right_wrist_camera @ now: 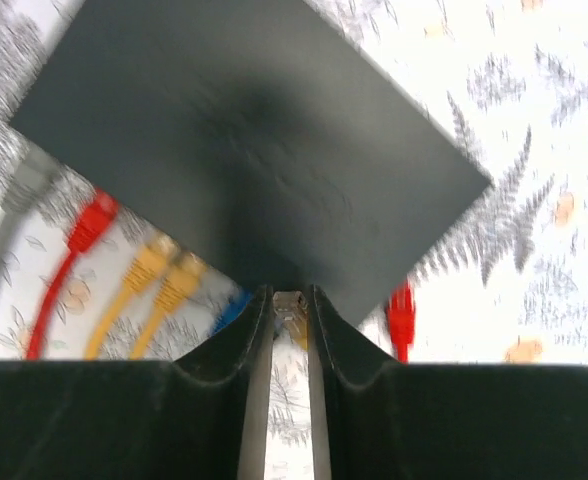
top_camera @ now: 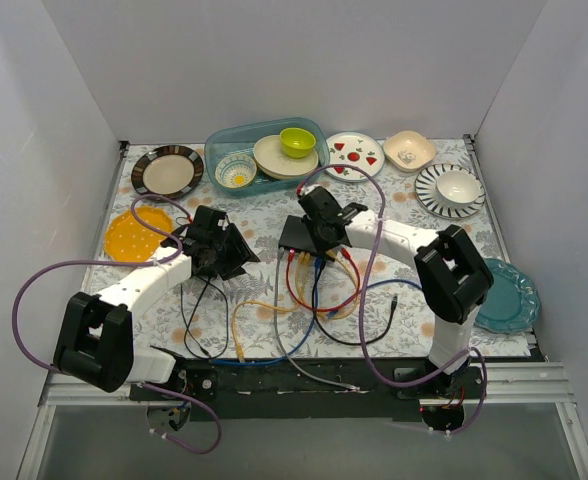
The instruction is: Pull the plug from the switch port
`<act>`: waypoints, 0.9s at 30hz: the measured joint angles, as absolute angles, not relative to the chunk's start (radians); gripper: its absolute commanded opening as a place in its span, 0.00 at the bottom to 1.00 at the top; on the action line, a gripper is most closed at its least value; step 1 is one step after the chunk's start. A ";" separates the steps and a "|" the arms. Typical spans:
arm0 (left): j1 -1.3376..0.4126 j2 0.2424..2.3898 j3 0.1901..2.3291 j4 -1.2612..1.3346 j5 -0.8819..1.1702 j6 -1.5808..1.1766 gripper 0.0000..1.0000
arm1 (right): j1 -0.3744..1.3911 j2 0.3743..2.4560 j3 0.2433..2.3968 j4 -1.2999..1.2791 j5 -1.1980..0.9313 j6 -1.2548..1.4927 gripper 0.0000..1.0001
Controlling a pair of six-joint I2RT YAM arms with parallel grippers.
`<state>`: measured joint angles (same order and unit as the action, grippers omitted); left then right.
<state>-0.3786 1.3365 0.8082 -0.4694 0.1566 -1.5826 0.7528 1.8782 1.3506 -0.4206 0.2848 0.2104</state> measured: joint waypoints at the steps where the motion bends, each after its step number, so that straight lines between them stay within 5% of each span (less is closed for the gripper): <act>1: -0.379 1.337 0.807 -0.467 0.158 -1.583 0.50 | 0.753 1.856 1.323 -0.422 0.290 0.216 0.15; 12: -0.379 1.379 0.798 -0.429 0.173 -1.593 0.50 | 0.750 1.584 1.025 -0.488 0.337 0.312 0.09; 15: -0.378 1.390 0.798 -0.423 0.173 -1.593 0.50 | 0.750 1.530 0.990 -0.506 0.342 0.340 0.26; 16: -0.377 1.394 0.798 -0.421 0.173 -1.593 0.50 | 0.750 1.517 0.981 -0.511 0.343 0.347 0.43; 19: -0.376 1.404 0.798 -0.418 0.173 -1.593 0.50 | 0.750 1.501 0.976 -0.538 0.355 0.373 0.65; 22: -0.373 1.406 0.798 -0.418 0.172 -1.593 0.51 | 0.750 1.492 0.986 -0.582 0.379 0.390 0.73; 27: -0.348 1.412 0.798 -0.410 0.175 -1.605 0.51 | 0.750 1.477 1.111 -0.612 0.410 0.399 0.70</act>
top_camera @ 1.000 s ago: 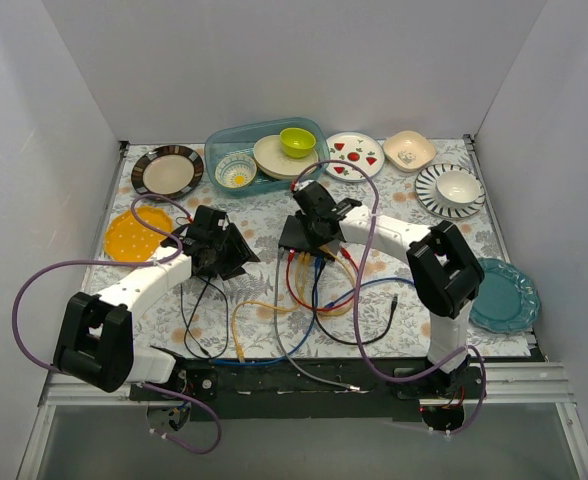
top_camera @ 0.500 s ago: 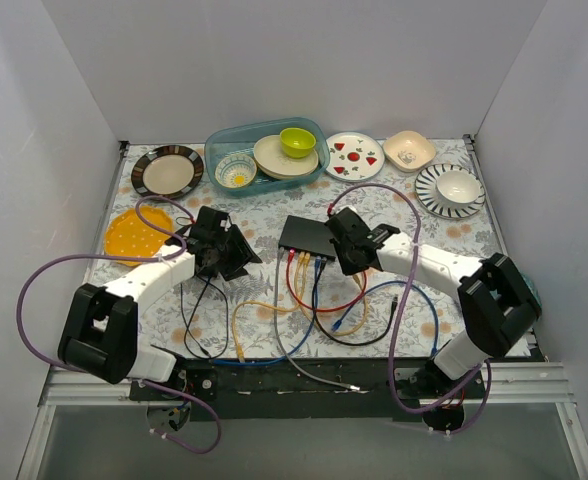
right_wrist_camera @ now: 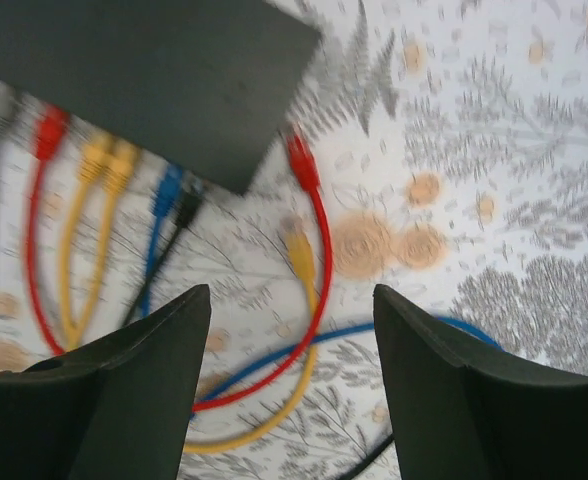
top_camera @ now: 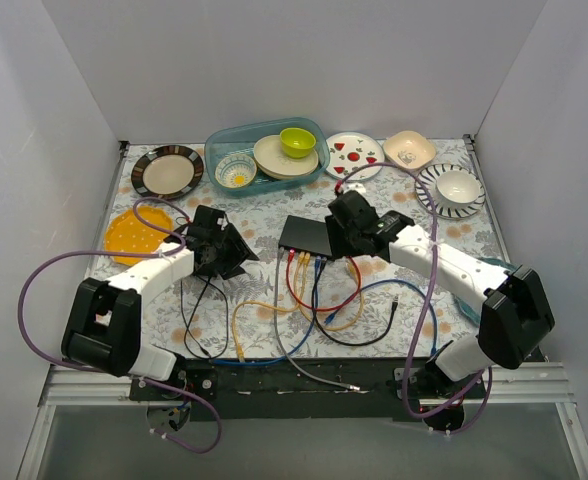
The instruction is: Pull the plug from the switch port
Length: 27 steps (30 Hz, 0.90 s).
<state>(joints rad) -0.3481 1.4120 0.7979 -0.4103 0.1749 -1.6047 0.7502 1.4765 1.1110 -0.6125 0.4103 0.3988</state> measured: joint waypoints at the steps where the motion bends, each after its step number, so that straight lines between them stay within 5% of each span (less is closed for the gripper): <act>1: -0.342 1.416 0.798 -0.406 0.177 -1.608 0.50 | 0.750 1.477 1.139 -0.604 0.408 0.398 0.62; 7: -0.308 1.473 0.802 -0.331 0.238 -1.645 0.42 | 0.702 1.525 1.263 -0.400 0.202 0.424 0.10; 10: -0.309 1.511 0.814 -0.296 0.279 -1.654 0.42 | 0.637 1.622 1.276 -0.275 0.034 0.476 0.03; 13: -0.309 1.516 0.817 -0.258 0.312 -1.663 0.50 | 0.585 1.736 1.277 -0.190 -0.101 0.524 0.01; 14: -0.309 1.514 0.817 -0.242 0.318 -1.668 0.76 | 0.567 1.778 1.277 -0.162 -0.156 0.545 0.01; 16: -0.309 1.511 0.817 -0.212 0.330 -1.671 0.98 | 0.534 1.859 1.276 -0.096 -0.264 0.584 0.01; 27: -0.290 1.501 0.727 0.019 0.418 -1.753 0.97 | 0.490 2.027 1.262 0.225 -0.611 0.762 0.01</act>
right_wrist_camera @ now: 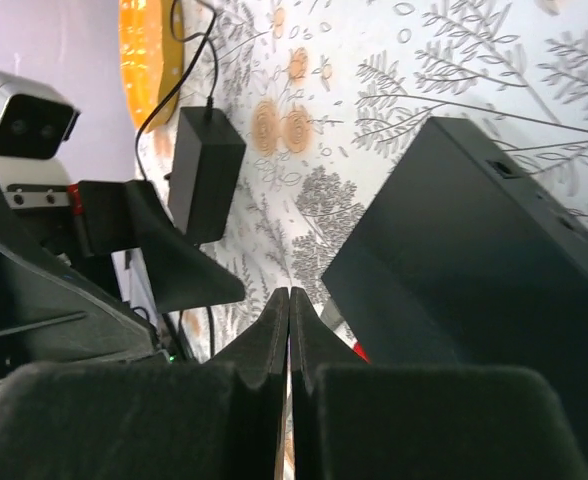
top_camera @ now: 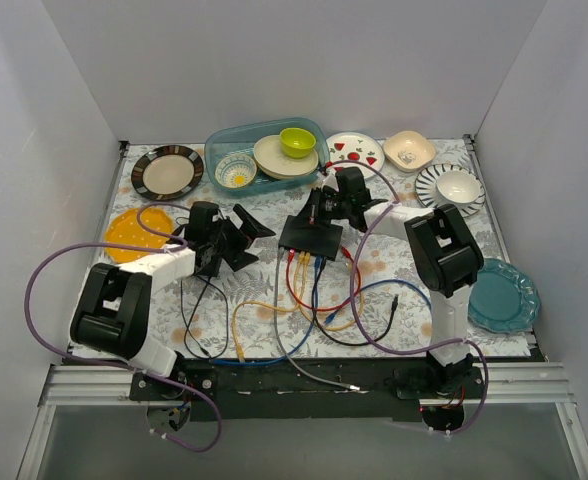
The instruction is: Pull the plug from the switch port
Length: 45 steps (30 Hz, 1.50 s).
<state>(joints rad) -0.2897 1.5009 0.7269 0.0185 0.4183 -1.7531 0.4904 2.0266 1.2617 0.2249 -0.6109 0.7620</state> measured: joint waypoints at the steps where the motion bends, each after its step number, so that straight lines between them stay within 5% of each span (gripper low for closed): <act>1: -0.290 1.514 0.730 0.033 0.432 -1.747 0.92 | 0.490 2.037 1.264 0.244 -0.631 0.776 0.01; 7: -0.290 1.611 0.766 0.064 0.477 -1.697 0.80 | 0.490 2.106 1.267 0.276 -0.687 0.820 0.01; 11: -0.290 1.660 0.767 0.097 0.492 -1.684 0.54 | 0.483 2.137 1.264 0.276 -0.702 0.840 0.01; 14: -0.290 1.702 0.767 0.146 0.514 -1.682 0.45 | 0.476 2.149 1.260 0.278 -0.712 0.862 0.01; 27: -0.290 1.876 0.813 0.348 0.558 -1.653 0.39 | 0.460 2.156 1.271 0.246 -0.711 0.887 0.01; 32: -0.290 1.911 0.813 0.422 0.562 -1.637 0.28 | 0.459 2.167 1.291 0.229 -0.712 0.887 0.01; 45: -0.284 1.926 0.754 0.551 0.666 -1.612 0.39 | 0.459 2.169 1.302 0.208 -0.710 0.879 0.01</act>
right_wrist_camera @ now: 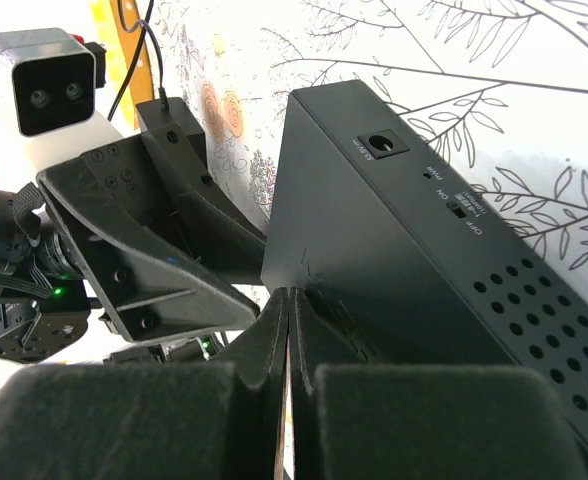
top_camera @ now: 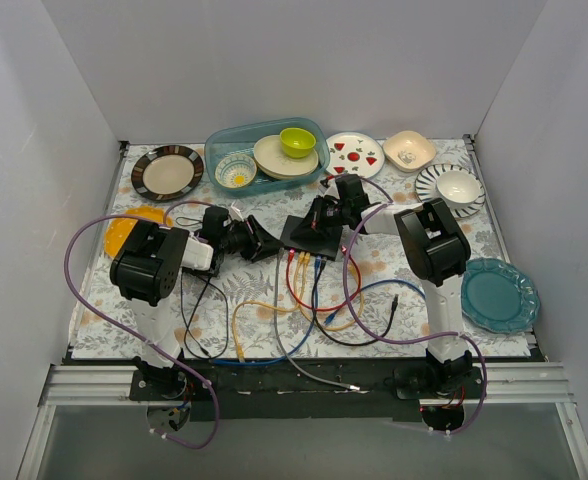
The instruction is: Pull the plug from the switch port
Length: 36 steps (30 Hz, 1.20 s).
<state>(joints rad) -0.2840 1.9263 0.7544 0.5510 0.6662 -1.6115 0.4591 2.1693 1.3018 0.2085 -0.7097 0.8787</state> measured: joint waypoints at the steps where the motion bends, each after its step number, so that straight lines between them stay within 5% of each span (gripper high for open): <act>1: -0.284 1.926 0.753 0.551 0.672 -1.608 0.38 | 0.459 2.169 1.302 0.208 -0.710 0.878 0.01; 12: -0.284 1.938 0.754 0.542 0.682 -1.596 0.26 | 0.459 2.169 1.303 0.207 -0.710 0.871 0.01; 29: -0.284 1.958 0.806 0.467 0.667 -1.672 0.25 | 0.458 2.169 1.313 0.185 -0.707 0.864 0.01; 36: -0.284 1.960 0.838 0.401 0.649 -1.677 0.11 | 0.456 2.174 1.319 0.183 -0.709 0.864 0.01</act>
